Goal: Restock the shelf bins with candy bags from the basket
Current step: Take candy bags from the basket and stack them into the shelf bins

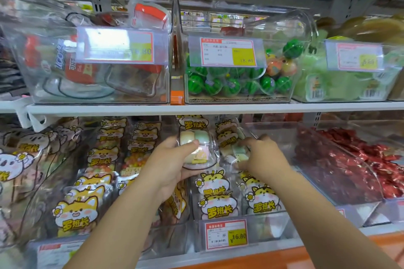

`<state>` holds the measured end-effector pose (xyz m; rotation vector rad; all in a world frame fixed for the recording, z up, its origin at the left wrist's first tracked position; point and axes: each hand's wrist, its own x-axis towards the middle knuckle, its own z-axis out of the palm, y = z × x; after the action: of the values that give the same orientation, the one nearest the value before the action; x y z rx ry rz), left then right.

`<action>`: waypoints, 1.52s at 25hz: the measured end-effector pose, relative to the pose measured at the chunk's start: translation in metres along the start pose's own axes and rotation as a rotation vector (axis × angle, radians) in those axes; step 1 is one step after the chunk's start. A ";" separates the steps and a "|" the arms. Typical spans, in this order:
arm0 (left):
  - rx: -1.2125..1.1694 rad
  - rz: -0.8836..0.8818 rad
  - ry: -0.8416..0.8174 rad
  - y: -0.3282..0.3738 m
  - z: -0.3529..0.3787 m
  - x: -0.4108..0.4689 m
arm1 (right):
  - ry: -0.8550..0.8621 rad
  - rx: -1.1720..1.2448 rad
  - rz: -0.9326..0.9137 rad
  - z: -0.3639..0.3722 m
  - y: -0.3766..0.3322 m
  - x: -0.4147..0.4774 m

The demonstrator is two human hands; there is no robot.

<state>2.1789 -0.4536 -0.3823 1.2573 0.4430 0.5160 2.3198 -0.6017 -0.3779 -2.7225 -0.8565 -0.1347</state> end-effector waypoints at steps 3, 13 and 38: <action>0.036 0.005 0.005 -0.001 0.002 -0.003 | 0.080 -0.068 0.038 0.005 -0.004 0.001; 0.117 0.026 -0.091 -0.007 0.034 -0.014 | -0.270 0.851 -0.059 -0.038 -0.004 -0.025; 1.344 0.321 -0.147 -0.005 0.066 0.049 | 0.022 -0.006 -0.102 -0.018 0.041 -0.028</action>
<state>2.2571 -0.4769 -0.3723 2.6712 0.4635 0.3593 2.3203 -0.6548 -0.3757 -2.6785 -0.9899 -0.1886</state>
